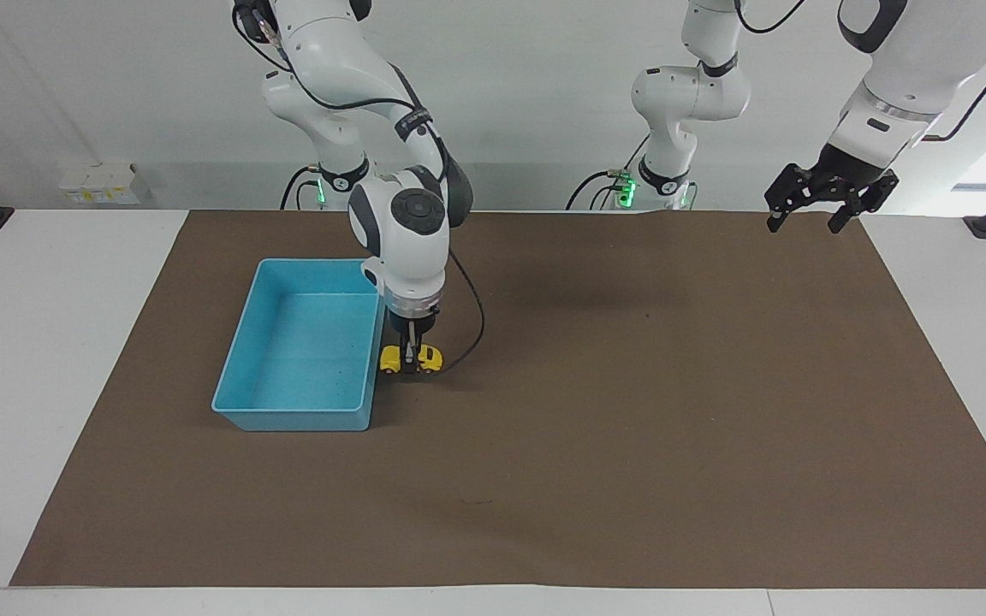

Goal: Wind up and store yellow beetle car
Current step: 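Grasp the yellow car beside the bin with the right gripper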

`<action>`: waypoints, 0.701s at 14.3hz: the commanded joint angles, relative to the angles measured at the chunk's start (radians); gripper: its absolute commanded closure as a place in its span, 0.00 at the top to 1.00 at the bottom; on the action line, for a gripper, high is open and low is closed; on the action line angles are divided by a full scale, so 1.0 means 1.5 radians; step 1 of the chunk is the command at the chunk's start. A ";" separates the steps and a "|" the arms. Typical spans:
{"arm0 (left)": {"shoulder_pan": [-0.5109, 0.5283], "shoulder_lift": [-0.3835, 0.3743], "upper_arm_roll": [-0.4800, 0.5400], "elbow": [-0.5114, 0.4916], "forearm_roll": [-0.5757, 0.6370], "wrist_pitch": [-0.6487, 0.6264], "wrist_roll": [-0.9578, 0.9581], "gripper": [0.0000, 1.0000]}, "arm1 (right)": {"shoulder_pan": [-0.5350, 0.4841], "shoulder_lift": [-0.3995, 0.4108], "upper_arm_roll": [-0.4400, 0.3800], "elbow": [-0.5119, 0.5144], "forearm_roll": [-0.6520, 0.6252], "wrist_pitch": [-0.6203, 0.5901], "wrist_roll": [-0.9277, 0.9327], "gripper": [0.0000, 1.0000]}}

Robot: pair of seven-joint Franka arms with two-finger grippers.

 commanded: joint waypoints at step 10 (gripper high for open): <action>0.012 -0.006 -0.007 0.009 0.010 -0.001 0.007 1.00 | -0.040 -0.119 0.011 -0.004 0.028 -0.091 -0.405 0.00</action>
